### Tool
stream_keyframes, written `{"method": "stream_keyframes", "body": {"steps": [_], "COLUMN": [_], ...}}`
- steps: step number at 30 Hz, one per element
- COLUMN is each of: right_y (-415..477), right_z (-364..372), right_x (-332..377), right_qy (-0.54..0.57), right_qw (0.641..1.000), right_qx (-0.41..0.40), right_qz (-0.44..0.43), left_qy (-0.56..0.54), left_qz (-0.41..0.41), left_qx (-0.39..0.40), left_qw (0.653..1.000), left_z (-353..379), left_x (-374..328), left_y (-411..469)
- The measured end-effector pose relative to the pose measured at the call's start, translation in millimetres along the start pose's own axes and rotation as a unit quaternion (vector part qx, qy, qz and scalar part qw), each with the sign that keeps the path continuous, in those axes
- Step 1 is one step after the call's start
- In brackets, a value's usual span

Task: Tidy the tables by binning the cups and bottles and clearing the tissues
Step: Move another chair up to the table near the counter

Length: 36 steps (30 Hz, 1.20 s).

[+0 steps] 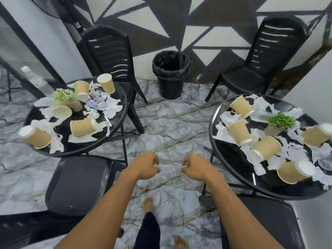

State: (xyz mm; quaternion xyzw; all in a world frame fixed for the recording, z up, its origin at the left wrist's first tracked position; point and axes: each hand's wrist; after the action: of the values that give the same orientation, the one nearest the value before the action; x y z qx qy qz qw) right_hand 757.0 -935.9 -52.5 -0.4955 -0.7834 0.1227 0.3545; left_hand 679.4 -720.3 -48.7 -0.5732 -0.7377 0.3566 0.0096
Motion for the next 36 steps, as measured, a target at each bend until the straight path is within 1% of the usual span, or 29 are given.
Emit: {"method": "stream_keyframes", "body": {"steps": [4, 7, 11, 15, 17, 20, 24, 29, 33, 36], "right_y": [62, 97, 140, 195, 228, 283, 345, 407, 455, 493], "right_z": [-35, -67, -107, -147, -168, -202, -264, -347, -407, -446], "right_x": [10, 16, 16, 9, 0, -22, -49, -75, -93, -114], "right_qy": [0.01, 0.028, 0.057, 0.07, 0.071, 0.093, 0.108, 0.109, 0.102, 0.102], "right_qw": [0.999, 0.997, 0.991, 0.987, 0.986, 0.984, 0.981, 0.981, 0.979, 0.975], "right_qx": [-0.024, -0.037, -0.074, -0.093, -0.093, -0.092, -0.095, -0.095, -0.116, -0.132], "right_qz": [0.036, 0.068, 0.098, 0.11, 0.117, 0.124, 0.126, 0.125, 0.133, 0.147], "left_qy": [0.017, 0.039, 0.078, 0.091, 0.101, 0.114, 0.144, 0.133, 0.118, 0.127], "left_qz": [0.023, 0.06, 0.099, 0.125, 0.129, 0.129, 0.115, 0.118, 0.137, 0.15], "left_qx": [0.001, 0.012, 0.04, 0.059, 0.068, 0.061, 0.066, 0.062, 0.063, 0.061], "left_qw": [1.0, 0.997, 0.991, 0.986, 0.984, 0.983, 0.981, 0.982, 0.982, 0.979], "left_z": [-54, -100, -154, -195, -212, -238, -274, -325, -360, -380], "left_x": [14, 15, 2, -19, -31, -52, -86, -140, -178, -204], "left_y": [76, 127, 192, 263, 302, 365, 440, 524, 592, 651]}}
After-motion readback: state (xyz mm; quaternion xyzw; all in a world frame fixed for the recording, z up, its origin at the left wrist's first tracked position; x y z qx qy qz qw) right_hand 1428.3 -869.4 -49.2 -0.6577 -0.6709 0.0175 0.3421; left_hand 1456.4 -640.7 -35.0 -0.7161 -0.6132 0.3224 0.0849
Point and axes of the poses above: each hand's wrist, its own y-axis towards the middle knuckle, its own z-axis out of the palm, x = y × z
